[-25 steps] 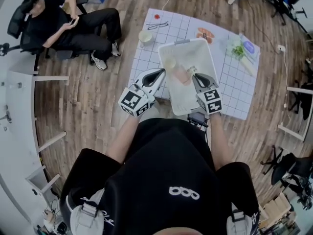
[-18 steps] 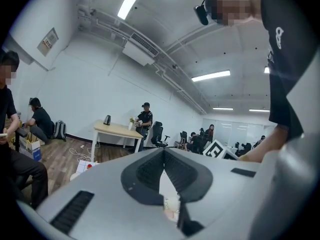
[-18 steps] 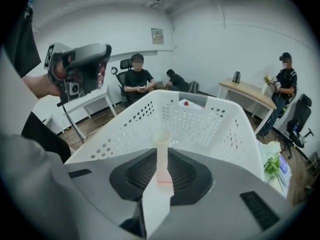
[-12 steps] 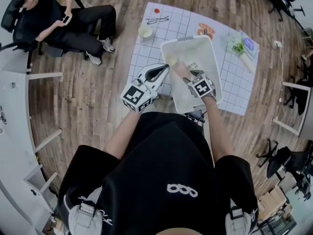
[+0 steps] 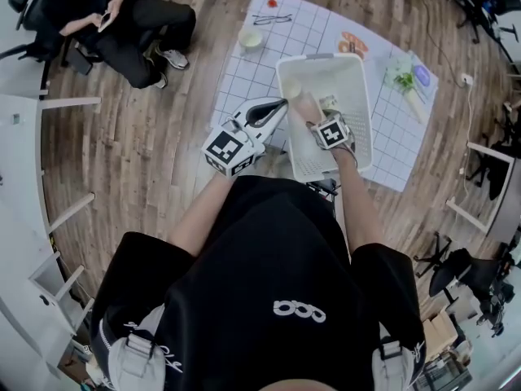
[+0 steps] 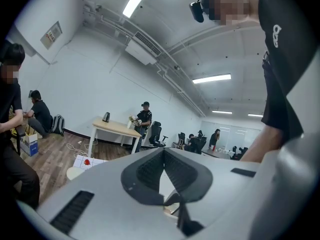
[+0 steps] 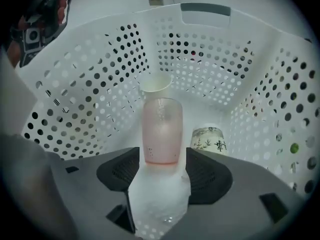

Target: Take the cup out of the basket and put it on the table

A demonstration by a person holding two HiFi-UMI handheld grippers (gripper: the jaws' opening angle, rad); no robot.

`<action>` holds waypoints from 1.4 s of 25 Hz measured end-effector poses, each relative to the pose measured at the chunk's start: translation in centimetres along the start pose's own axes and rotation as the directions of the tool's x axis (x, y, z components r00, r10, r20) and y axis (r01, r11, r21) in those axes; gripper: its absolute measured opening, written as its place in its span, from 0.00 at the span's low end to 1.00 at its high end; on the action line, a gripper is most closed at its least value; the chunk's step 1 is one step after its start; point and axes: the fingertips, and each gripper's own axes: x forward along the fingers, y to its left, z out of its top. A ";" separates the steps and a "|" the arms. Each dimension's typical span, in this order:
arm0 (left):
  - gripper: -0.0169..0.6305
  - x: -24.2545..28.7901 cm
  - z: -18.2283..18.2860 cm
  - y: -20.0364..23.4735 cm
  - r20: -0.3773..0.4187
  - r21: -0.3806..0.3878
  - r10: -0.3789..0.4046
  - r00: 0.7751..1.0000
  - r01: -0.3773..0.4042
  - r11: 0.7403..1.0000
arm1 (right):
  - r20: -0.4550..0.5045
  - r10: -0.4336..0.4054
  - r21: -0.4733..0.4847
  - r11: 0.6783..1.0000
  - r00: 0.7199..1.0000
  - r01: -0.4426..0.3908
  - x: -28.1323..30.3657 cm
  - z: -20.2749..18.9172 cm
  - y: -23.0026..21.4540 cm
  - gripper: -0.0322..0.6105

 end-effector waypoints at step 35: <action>0.04 -1.0 -0.4 -0.2 -0.016 0.014 0.020 1.000 -0.020 1.000 | 0.158 -0.153 0.031 0.988 0.976 0.150 -2.7 2.7 -0.9 0.46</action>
